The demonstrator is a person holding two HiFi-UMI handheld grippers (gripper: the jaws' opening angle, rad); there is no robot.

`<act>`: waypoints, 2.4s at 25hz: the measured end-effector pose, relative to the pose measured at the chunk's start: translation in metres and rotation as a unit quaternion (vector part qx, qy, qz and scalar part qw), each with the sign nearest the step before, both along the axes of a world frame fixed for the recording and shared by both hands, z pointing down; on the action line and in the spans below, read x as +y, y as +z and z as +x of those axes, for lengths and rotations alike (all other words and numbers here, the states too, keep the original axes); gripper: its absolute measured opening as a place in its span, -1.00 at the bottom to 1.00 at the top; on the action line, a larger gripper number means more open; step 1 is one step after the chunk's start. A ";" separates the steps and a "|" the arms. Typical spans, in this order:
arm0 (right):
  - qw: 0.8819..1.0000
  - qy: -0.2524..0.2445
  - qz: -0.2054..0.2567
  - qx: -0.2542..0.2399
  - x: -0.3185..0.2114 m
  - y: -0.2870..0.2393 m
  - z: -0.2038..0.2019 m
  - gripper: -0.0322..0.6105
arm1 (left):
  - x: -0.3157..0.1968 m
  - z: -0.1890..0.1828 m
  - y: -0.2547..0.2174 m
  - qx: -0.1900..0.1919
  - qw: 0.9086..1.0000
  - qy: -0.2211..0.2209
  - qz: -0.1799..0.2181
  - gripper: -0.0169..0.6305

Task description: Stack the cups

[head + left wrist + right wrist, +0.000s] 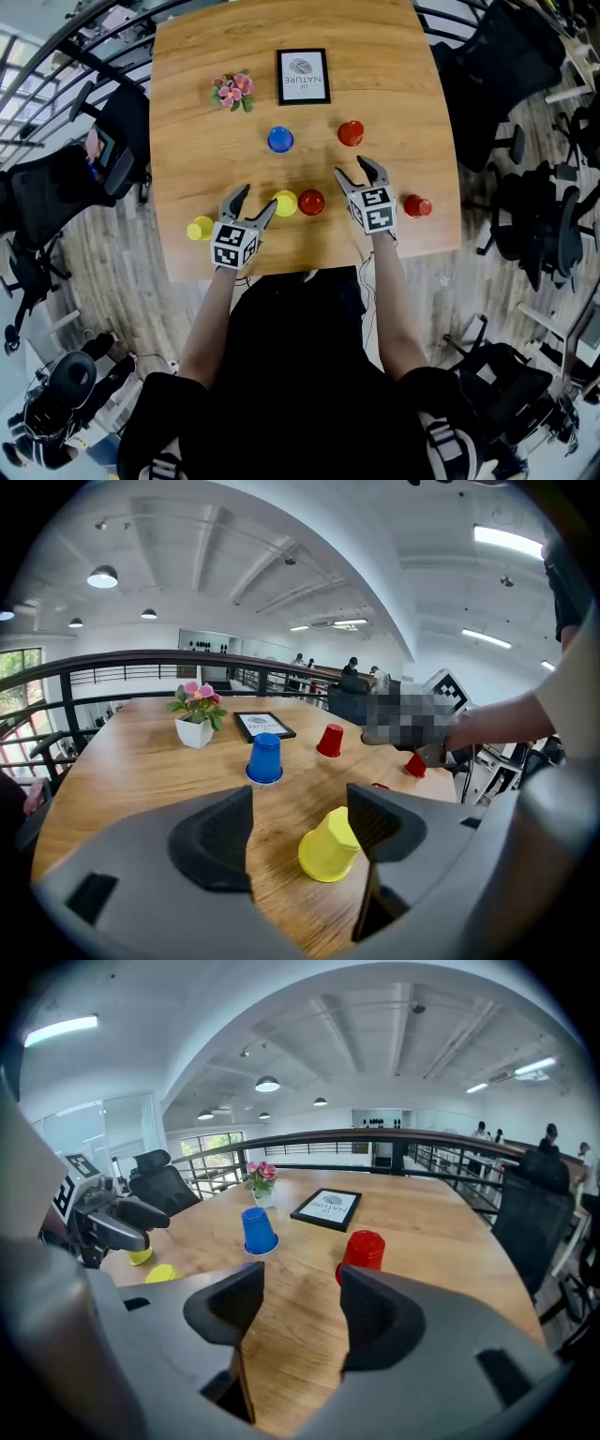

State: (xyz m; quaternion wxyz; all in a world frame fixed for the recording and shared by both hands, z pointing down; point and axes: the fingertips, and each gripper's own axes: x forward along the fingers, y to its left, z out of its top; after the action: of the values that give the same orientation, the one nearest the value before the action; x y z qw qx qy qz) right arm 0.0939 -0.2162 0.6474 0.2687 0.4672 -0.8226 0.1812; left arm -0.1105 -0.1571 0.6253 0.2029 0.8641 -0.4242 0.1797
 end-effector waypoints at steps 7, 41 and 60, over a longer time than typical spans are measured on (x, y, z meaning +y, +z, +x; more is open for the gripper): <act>1.000 -0.003 -0.002 0.011 -0.024 0.000 0.007 -0.06 | -0.004 -0.009 0.001 -0.001 1.000 -0.020 -0.010 0.04; 0.999 -0.006 -0.038 0.024 -0.094 0.041 0.032 -0.17 | -0.039 -0.004 0.023 -0.016 0.998 -0.036 -0.052 0.04; 0.999 0.022 -0.040 0.027 -0.024 0.043 0.020 -0.18 | -0.017 -0.011 0.019 -0.016 0.999 -0.008 -0.040 0.04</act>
State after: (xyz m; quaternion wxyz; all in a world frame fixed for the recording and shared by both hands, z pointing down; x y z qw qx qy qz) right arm 0.1139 -0.2402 0.6900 0.3054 0.4787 -0.7966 0.2072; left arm -0.1219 -0.1738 0.6443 0.2324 0.8486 -0.4270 0.2087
